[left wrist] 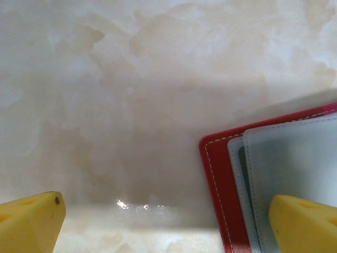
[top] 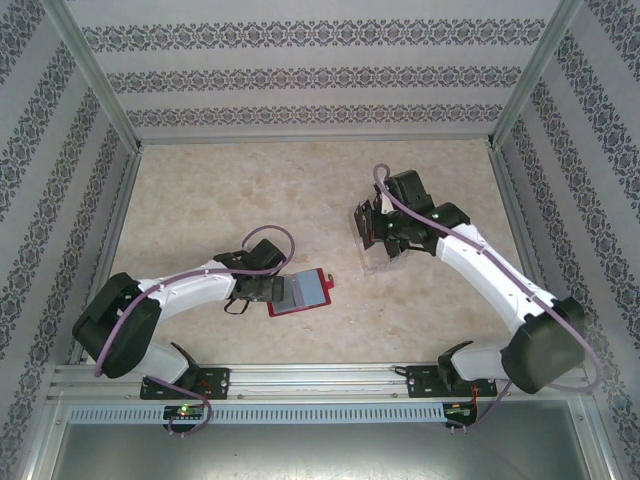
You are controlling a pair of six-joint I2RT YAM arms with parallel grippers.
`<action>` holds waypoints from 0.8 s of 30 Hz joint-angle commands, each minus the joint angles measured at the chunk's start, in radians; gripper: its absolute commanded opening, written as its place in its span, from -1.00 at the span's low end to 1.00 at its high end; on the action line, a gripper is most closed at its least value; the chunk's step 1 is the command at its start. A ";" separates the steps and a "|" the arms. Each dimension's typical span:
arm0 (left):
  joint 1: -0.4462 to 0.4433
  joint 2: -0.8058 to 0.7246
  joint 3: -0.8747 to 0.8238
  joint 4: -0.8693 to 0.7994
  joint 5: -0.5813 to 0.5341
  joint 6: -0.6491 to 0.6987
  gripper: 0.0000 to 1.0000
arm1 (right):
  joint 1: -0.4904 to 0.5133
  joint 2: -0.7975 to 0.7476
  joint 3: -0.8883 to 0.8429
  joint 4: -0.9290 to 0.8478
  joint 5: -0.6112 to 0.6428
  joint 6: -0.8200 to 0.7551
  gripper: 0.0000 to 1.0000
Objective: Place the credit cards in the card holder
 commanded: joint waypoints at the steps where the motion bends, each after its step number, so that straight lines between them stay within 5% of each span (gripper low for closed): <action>1: -0.011 -0.028 0.010 -0.044 -0.046 0.012 1.00 | 0.011 -0.047 -0.091 0.150 -0.177 0.139 -1.00; 10: -0.012 -0.043 -0.002 -0.078 -0.057 0.015 1.00 | 0.167 -0.056 -0.363 0.580 -0.244 0.380 -1.00; 24: -0.011 -0.055 -0.035 -0.090 -0.050 -0.001 1.00 | 0.285 0.132 -0.520 0.964 -0.235 0.494 -1.00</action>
